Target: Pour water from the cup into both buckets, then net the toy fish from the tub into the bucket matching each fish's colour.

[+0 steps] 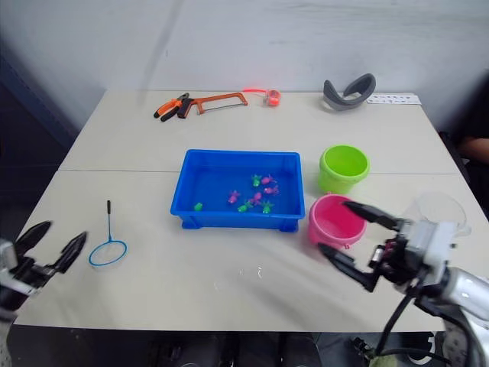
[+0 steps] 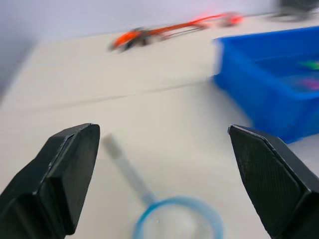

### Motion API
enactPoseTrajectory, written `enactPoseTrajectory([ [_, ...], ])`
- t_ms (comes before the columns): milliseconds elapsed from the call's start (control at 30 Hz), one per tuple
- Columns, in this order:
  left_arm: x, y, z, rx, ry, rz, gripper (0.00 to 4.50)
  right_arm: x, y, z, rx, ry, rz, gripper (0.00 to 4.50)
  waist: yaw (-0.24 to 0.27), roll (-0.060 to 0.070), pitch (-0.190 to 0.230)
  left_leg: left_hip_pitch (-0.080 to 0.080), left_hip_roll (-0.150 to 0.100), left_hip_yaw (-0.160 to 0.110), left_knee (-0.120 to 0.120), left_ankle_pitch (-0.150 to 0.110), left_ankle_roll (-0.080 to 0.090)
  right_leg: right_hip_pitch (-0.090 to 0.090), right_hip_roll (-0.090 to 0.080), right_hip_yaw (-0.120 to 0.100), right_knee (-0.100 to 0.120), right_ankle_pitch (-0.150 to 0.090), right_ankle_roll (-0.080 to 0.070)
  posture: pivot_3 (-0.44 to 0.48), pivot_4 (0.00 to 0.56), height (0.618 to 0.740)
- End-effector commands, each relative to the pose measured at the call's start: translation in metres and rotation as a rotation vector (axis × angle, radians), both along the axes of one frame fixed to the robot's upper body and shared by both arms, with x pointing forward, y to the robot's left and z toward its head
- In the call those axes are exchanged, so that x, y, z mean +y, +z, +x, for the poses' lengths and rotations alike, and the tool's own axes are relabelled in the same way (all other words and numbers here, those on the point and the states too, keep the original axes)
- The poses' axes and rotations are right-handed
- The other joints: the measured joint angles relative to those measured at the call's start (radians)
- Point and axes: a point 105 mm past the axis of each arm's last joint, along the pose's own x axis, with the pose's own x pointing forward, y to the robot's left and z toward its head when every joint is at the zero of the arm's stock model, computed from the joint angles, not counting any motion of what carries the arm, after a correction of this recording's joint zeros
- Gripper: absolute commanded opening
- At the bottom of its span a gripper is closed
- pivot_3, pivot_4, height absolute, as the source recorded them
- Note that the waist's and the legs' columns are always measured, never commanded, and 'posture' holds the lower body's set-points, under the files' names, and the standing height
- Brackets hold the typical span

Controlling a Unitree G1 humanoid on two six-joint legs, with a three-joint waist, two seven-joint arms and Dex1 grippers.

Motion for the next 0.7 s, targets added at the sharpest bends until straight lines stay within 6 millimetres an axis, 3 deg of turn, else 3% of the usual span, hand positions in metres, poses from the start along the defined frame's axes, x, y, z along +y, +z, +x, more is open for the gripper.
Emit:
enactPoseTrajectory([
  [33, 0.029, -0.016, -0.033, 0.057, 0.204, -0.024, 4.50, 0.014, -0.001, 0.002, -0.076, 0.088, -0.020, 4.41, 0.000, -0.002, 0.000, 0.000, 0.000, 0.000, 0.000, 0.000, 0.000, 0.000, 0.000, 0.000, 0.000, 0.000, 0.000, 0.000, 0.150, 0.740],
  [167, 0.029, -0.035, -0.060, 0.113, 0.241, -0.065, 4.50, 0.027, -0.002, 0.001, -0.094, 0.157, -0.007, 4.41, 0.004, -0.006, -0.001, -0.001, 0.000, 0.000, 0.001, -0.001, 0.001, 0.000, -0.001, 0.000, -0.002, 0.000, 0.000, 0.000, 0.150, 0.740],
  [300, 0.022, -0.032, -0.055, 0.133, 0.267, -0.144, 4.50, 0.032, -0.005, -0.002, -0.058, 0.196, 0.009, 4.41, 0.005, -0.009, -0.002, -0.001, 0.000, -0.001, 0.001, -0.004, -0.004, 0.000, -0.001, 0.000, -0.002, 0.000, 0.000, 0.000, 0.150, 0.740],
  [633, -0.015, 0.010, 0.049, 0.322, 0.264, -0.117, 4.50, 0.041, 0.002, 0.003, -0.047, 0.253, -0.005, 4.41, 0.000, -0.009, -0.002, 0.000, 0.000, -0.002, 0.000, -0.001, -0.003, 0.000, -0.001, 0.000, 0.002, 0.000, -0.001, 0.000, 0.150, 0.740],
  [700, -0.019, 0.010, 0.065, 0.399, 0.276, -0.111, 4.50, 0.041, 0.004, 0.003, -0.046, 0.255, -0.011, 4.41, -0.001, -0.009, -0.002, 0.000, 0.000, -0.002, 0.000, 0.000, -0.003, 0.000, 0.000, 0.000, 0.004, 0.000, -0.001, 0.000, 0.150, 0.740],
])
